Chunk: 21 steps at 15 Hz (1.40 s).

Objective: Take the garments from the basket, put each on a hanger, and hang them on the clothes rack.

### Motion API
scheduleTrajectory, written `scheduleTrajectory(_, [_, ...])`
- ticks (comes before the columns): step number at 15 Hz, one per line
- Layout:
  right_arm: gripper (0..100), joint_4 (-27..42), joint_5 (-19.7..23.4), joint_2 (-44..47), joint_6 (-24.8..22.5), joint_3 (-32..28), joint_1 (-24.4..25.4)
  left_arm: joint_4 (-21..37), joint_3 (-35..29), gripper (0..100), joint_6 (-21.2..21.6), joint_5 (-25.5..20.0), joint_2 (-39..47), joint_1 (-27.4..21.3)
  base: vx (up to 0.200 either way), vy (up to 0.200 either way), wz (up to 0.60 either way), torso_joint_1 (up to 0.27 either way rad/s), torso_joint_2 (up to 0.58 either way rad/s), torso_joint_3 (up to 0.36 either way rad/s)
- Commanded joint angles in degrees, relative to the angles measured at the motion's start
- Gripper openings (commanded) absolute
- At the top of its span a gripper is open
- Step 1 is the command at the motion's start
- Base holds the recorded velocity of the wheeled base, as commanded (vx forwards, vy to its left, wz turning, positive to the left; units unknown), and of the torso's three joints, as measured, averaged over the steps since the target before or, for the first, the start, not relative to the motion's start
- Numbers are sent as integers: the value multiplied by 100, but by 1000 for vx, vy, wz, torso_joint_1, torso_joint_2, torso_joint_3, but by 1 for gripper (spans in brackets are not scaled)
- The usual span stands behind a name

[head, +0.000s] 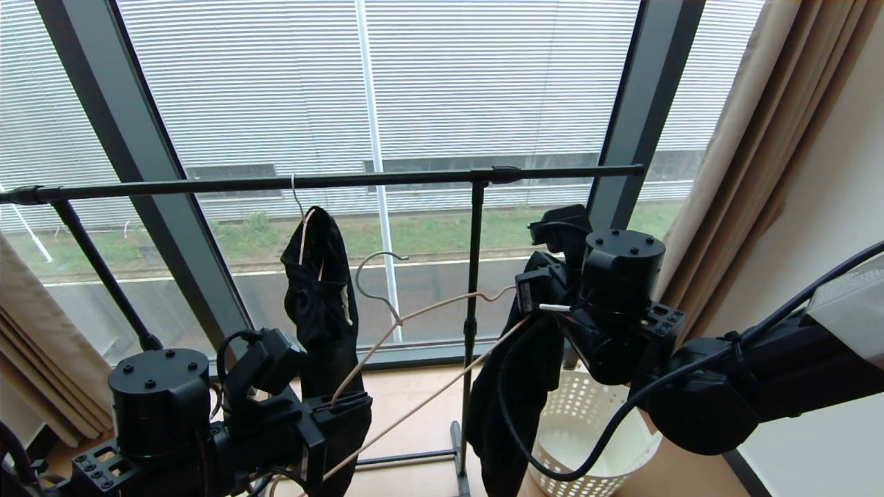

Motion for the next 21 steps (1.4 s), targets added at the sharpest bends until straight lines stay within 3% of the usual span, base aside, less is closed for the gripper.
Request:
scheduleTrajectory(1, [0,-7,-2,-18,-6,4,8,-2,-47,0,17,3,15,130,0,0,0,0,0,0])
scheduleTrajectory(5, [0,-7,-2,-10,-6,12,17,-2,-47,0,8,3,68,174,0,0,0,0,0,0])
scheduleTrajectory(14, [0,-15,-29,8,3,100,342,-2,24,0,17,3,199,-389,0,0,0,0,0,0])
scheduleTrajectory(21, [0,-59,-213,-352,-6,399,1159,-2,32,0,8,3,217,-424,0,0,0,0,0,0])
